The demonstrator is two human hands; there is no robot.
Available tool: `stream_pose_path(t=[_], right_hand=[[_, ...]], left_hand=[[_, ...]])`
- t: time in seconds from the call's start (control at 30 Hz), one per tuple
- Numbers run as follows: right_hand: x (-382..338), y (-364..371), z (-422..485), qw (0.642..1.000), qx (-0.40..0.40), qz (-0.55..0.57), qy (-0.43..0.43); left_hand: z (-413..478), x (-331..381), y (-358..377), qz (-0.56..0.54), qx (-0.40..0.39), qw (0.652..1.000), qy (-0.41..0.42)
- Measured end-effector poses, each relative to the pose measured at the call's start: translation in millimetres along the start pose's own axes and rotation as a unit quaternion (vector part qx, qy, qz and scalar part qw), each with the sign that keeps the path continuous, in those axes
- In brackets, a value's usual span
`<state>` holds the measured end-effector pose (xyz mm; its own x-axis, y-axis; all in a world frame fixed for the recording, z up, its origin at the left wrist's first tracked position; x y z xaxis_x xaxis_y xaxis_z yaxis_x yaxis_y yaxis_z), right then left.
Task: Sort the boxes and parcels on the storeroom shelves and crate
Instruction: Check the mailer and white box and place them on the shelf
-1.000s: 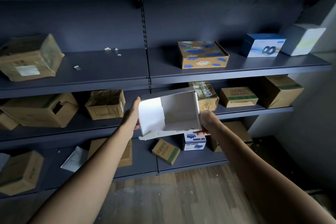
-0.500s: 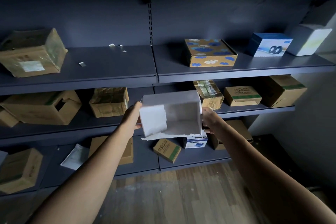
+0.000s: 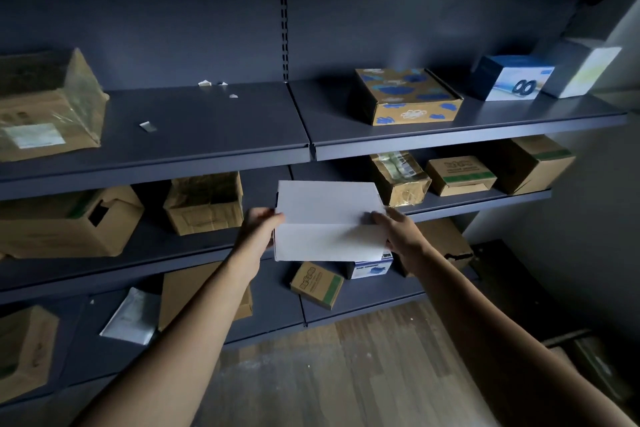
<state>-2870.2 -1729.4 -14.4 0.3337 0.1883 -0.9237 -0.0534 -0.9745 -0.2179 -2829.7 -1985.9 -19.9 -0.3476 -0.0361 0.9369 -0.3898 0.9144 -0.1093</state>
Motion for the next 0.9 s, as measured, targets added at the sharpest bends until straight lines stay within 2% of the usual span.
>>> stream_pose_path(t=[0.1,0.3,0.47,0.77,0.9], right_hand=[[7,7,15,0.994,0.027,-0.097,-0.038],[12,16,66,0.982,0.058,-0.159,-0.088],[17,19,125,0.970,0.070,-0.209,-0.108],[39,23,207,0.962,0.027,-0.250,-0.106],[48,27,220,0.964,0.005,-0.246,-0.097]], left_hand=[[8,-11,4,0.029,0.010,1.000,0.002],[40,-35,27,0.085,0.018,0.996,-0.020],[74,-40,62,0.055,0.035,0.997,-0.032],[131,-48,116,0.072,0.056,0.995,-0.040],[143,-53,130,0.043,0.087,0.994,-0.056]])
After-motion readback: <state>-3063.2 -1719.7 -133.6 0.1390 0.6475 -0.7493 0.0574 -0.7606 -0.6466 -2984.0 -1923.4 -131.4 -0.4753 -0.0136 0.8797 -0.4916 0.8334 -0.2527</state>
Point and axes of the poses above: each hand's wrist, its own z-axis towards the middle knuckle, its own y-axis out of the palm, x = y × z, the point moved 2 cm from there along z, towards the middle knuckle, and after that the axes turned 7 degrees about x, right-handed, at the moved point
